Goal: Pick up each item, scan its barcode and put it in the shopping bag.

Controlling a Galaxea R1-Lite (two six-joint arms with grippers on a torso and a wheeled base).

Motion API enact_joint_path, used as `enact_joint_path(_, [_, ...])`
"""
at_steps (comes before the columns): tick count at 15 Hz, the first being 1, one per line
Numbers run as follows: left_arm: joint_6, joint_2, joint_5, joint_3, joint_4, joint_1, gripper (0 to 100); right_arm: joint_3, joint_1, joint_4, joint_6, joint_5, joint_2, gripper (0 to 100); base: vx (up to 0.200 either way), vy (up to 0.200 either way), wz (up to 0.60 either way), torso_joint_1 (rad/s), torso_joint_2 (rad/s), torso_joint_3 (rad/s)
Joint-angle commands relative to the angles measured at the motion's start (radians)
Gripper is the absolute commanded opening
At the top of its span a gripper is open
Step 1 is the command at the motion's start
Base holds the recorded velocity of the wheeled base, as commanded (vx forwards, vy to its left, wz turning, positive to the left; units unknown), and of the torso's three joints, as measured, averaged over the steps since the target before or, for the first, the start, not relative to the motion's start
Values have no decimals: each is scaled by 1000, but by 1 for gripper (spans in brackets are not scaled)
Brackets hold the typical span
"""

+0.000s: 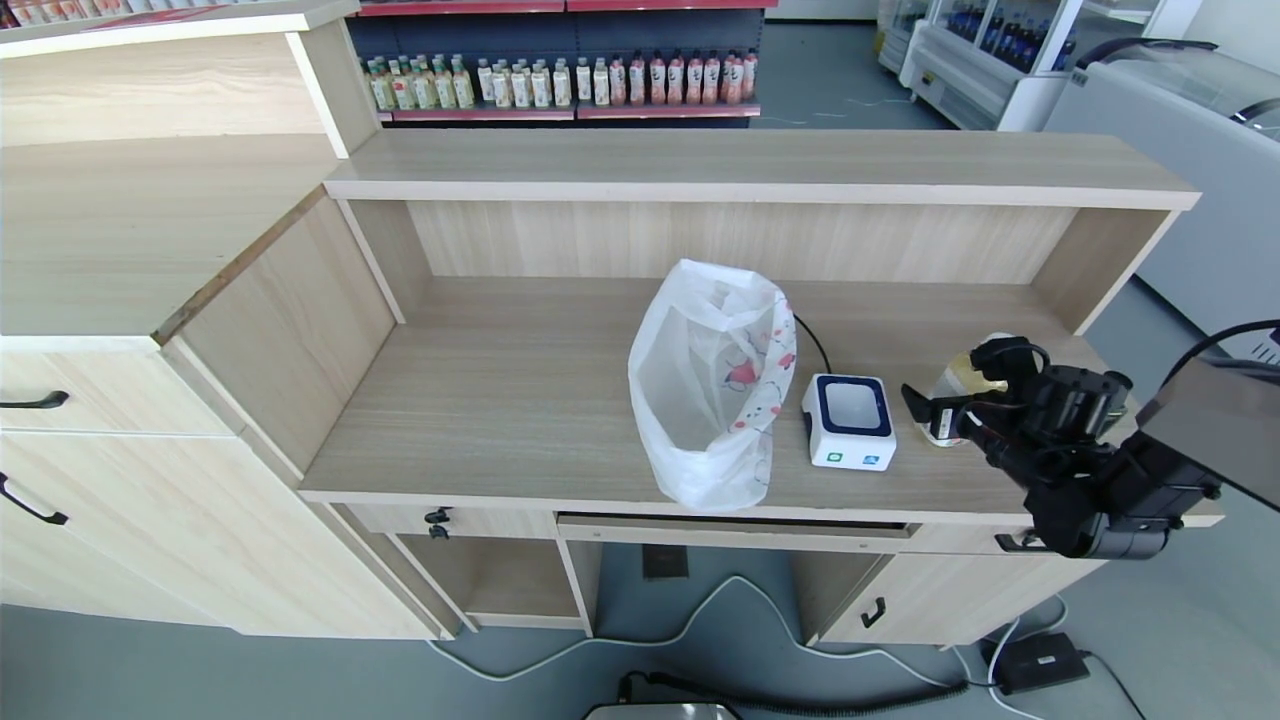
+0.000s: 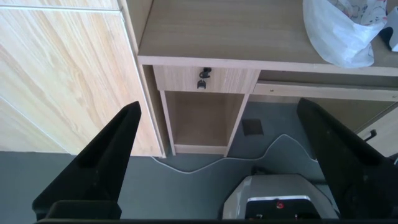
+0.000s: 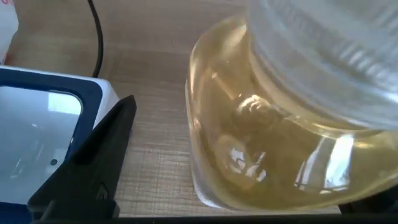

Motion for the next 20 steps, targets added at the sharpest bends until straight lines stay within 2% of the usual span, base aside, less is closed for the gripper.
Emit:
enact_joint_path(1, [0, 0, 0, 0, 1, 0, 100, -9, -12, -3, -6, 10, 19, 100, 0, 0, 0, 0, 0, 0])
enact_joint_path(5, [0, 0, 0, 0, 0, 0, 100, -44, -48, -11, -8, 76, 22, 100, 0, 0, 0, 0, 0, 0])
enact_joint_path(6, [0, 0, 0, 0, 1, 0, 100, -47, -54, -1, -8, 76, 19, 0, 0, 0, 0, 0, 0, 0])
enact_joint_path(15, [0, 0, 0, 0, 1, 0, 100, -27, -90, -14, -105, 85, 20, 0, 0, 0, 0, 0, 0, 0])
enact_joint_path(20, [0, 0, 0, 0, 0, 0, 100, -24, -127, -3, -82, 129, -52, 0, 0, 0, 0, 0, 0, 0])
